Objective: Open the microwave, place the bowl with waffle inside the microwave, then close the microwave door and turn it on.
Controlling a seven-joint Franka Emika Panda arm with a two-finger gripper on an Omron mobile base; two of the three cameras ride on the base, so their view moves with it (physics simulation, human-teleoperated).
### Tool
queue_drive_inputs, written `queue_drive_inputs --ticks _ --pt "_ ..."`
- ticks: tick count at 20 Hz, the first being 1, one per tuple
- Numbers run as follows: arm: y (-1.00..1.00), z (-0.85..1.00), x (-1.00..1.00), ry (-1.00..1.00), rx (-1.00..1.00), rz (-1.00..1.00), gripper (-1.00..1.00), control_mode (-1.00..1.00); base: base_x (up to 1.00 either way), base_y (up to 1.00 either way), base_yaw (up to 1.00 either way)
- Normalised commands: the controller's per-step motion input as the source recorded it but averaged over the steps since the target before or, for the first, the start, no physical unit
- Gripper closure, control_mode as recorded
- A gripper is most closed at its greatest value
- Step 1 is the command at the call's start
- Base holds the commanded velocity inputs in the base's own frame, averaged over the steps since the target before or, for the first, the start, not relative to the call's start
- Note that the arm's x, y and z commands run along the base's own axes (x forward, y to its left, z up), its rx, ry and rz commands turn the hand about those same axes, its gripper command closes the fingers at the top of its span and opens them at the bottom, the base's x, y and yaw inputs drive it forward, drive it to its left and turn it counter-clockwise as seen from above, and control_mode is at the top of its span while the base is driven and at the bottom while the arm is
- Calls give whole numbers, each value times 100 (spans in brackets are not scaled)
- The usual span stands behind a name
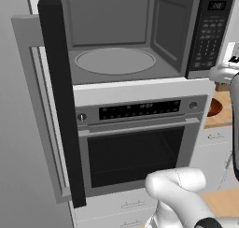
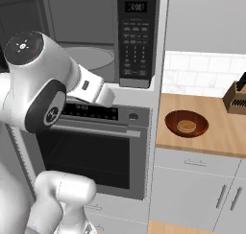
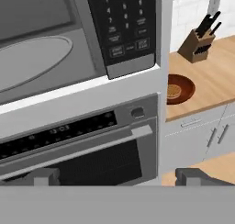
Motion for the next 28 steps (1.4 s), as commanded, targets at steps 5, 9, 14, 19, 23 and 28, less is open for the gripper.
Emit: queue_drive_inputs --ticks 5,9,14,19,23,28 --pt "-98 -91 14 3 27 -4 -100 -100 0 0 0" --pt "-95 -63 46 4 34 -11 -100 -100 0 0 0" --pt "-75 -54 54 6 24 -12 -100 -100 0 0 0" --pt "-71 -50 62 11 21 -11 -100 -100 0 0 0" --pt "-71 -51 55 12 14 -2 -100 -100 0 0 0" --pt "-74 -33 54 8 14 0 -100 -100 0 0 0"
